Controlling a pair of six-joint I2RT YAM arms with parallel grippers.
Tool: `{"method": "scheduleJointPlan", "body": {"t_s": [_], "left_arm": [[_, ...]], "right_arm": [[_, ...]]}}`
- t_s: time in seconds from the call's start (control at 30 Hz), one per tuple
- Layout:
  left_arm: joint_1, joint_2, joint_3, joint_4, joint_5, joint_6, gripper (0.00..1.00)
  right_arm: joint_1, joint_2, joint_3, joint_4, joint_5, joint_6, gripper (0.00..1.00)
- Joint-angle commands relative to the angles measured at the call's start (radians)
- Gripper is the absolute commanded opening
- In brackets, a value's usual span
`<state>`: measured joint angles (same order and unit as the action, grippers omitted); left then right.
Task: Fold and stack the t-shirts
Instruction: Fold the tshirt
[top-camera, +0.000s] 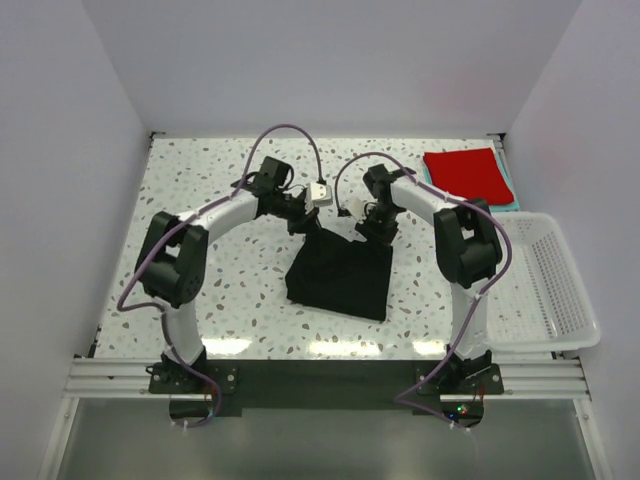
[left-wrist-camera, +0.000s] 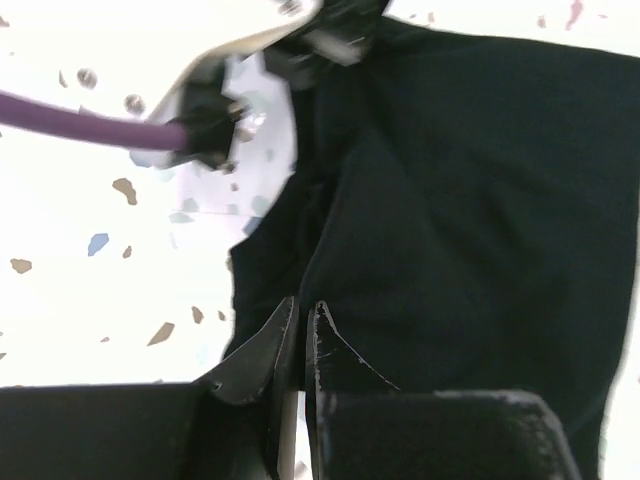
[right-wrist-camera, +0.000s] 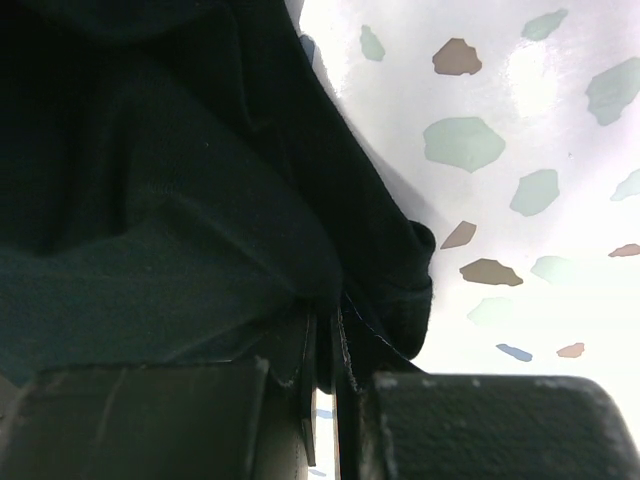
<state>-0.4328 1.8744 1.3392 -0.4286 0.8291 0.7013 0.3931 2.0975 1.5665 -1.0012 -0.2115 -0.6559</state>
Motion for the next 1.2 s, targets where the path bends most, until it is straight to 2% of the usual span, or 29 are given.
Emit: {"method": "scheduleJointPlan", "body": {"t_s": [0.0,0.2,0.27,0.37,0.5,0.67,1.0,1.17], "left_arm": [[0.005,0.106,0.049,0.125,0.007,-0.100,0.00],[0.006,0.248,0.107,0.101,-0.057,-0.190,0.00],[0.005,0.288,0.147,0.097,-0.131,-0.229,0.00],[0.006,0.341,0.227,-0.005,-0.182,-0.241,0.00],[0.014,0.341,0.190,-0.076,-0.232,-0.252,0.00],[0.046,0.322,0.149,-0.087,-0.280,-0.234,0.00],[0.068,0.305,0.161,-0.102,-0.228,-0.209,0.00],[0.077,0.188,0.104,-0.059,-0.136,-0.200,0.00]], "right_arm": [[-0.007,-0.005,-0.019,0.058,0.032,-0.025,0.00],[-0.007,-0.028,0.010,0.029,0.009,-0.016,0.00],[-0.005,-0.048,0.029,-0.011,-0.005,-0.010,0.00],[-0.007,-0.086,0.073,-0.088,-0.015,-0.004,0.00],[-0.014,-0.142,0.130,-0.166,-0.020,-0.004,0.00],[-0.040,-0.136,0.181,-0.255,-0.031,-0.014,0.00],[-0.102,0.036,0.224,-0.099,-0.038,0.031,0.00],[-0.100,0.067,0.234,-0.074,-0.087,0.055,0.00]]}}
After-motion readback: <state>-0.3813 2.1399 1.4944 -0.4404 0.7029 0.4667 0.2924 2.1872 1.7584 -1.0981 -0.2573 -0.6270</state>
